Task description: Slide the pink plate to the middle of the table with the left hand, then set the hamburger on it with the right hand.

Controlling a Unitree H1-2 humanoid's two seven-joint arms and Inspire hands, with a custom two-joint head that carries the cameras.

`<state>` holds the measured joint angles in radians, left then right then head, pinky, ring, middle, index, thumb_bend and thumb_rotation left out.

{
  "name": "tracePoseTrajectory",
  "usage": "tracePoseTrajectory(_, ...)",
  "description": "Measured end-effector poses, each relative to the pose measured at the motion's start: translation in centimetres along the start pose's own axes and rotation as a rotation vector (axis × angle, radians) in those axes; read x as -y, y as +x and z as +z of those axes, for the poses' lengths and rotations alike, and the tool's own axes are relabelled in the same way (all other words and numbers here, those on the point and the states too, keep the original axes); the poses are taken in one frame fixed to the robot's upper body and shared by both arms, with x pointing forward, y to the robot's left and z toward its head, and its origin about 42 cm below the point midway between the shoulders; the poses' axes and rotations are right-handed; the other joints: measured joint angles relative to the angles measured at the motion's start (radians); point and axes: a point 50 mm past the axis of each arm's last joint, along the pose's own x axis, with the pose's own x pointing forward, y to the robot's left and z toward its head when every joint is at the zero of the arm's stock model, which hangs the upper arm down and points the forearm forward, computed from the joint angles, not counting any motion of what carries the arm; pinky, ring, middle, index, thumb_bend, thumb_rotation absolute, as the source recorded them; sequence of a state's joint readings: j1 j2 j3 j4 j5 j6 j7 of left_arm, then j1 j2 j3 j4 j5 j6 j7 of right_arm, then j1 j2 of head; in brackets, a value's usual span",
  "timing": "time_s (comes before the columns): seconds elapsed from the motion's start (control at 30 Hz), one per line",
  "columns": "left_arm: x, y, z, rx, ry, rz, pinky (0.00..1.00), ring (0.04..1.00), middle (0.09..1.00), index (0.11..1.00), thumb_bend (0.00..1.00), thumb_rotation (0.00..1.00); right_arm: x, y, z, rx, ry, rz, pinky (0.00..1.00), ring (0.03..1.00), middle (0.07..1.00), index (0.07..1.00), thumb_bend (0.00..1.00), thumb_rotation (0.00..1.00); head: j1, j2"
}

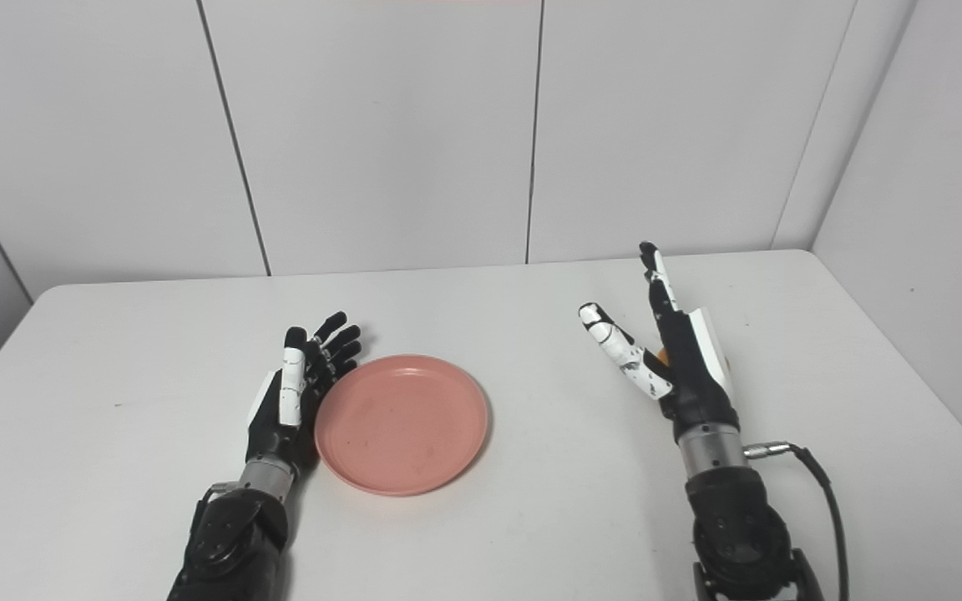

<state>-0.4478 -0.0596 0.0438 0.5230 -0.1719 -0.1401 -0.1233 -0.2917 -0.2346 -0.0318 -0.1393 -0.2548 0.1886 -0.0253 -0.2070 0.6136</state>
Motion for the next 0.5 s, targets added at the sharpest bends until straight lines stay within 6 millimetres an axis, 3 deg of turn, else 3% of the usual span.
tracePoseTrajectory(0.23, 0.0, -0.2, 0.1, 0.007, -0.001, 0.001, 0.91, 0.902, 0.877, 0.864, 0.86, 1.0, 3.3, 1.9, -2.2, -0.052, -0.18, -0.017, 0.92, 0.973, 0.997, 0.995, 0.7, 0.55, -0.002, -0.003)
tracePoseTrajectory(0.4, 0.1, -0.3, 0.1, 0.008, -0.001, -0.01, 0.94, 0.912, 0.887, 0.871, 0.88, 1.0, 4.9, 3.4, -3.5, -0.094, -0.301, -0.022, 0.8, 0.9, 0.971, 0.98, 0.74, 0.48, -0.037, -0.008)
tracePoseTrajectory(0.5, -0.1, -0.4, 0.1, 0.009, -0.006, -0.01, 0.93, 0.905, 0.881, 0.873, 0.88, 1.0, 4.8, 3.8, -3.4, -0.085, -0.374, -0.014, 0.85, 0.953, 0.974, 0.974, 0.75, 0.46, -0.098, -0.015)
